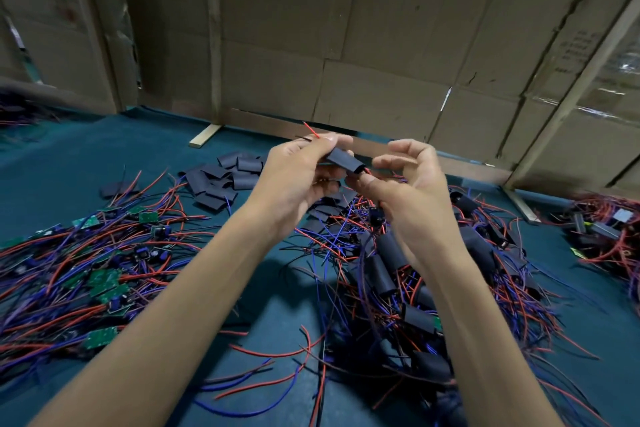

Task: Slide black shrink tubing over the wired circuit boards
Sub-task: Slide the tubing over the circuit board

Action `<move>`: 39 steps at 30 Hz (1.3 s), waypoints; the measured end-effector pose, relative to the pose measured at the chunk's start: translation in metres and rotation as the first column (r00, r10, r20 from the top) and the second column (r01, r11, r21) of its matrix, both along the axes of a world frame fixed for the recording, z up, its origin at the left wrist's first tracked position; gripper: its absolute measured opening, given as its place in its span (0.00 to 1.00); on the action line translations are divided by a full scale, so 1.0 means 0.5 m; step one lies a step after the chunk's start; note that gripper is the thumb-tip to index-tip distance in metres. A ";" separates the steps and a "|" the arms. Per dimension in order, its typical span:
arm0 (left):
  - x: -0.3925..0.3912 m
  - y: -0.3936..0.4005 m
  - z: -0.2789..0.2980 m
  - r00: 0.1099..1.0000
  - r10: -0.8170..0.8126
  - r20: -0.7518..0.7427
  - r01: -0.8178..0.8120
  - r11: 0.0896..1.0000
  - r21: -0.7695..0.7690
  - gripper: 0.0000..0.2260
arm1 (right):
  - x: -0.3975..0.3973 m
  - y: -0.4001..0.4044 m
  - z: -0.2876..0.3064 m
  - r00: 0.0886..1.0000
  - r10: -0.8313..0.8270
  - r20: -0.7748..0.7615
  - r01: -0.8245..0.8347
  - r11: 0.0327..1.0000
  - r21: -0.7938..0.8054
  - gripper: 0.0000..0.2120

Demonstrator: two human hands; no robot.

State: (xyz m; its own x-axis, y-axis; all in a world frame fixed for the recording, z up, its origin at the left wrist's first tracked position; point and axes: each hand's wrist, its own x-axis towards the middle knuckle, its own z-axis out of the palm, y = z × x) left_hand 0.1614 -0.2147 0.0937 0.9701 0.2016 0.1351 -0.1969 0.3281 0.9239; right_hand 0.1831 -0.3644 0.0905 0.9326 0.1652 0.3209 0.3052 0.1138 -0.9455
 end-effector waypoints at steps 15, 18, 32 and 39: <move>0.016 0.056 0.006 0.953 0.274 0.133 -0.278 0.960 0.017 0.17 | 0.013 -0.042 0.003 0.862 0.471 -0.189 -0.453 0.882 0.130 0.11; 0.016 0.050 0.001 0.951 0.296 0.089 -0.299 0.954 0.025 0.22 | 0.009 -0.034 0.004 0.878 0.453 -0.151 -0.437 0.890 0.130 0.11; -0.003 -0.004 0.009 0.979 0.188 0.072 -0.193 0.980 0.057 0.21 | -0.013 0.018 -0.017 0.989 0.042 0.145 -0.062 0.988 0.140 0.05; -0.002 -0.016 0.007 0.971 0.238 -0.010 -0.238 0.970 -0.047 0.22 | -0.021 0.028 -0.031 0.889 -0.156 0.430 0.140 0.988 0.069 0.06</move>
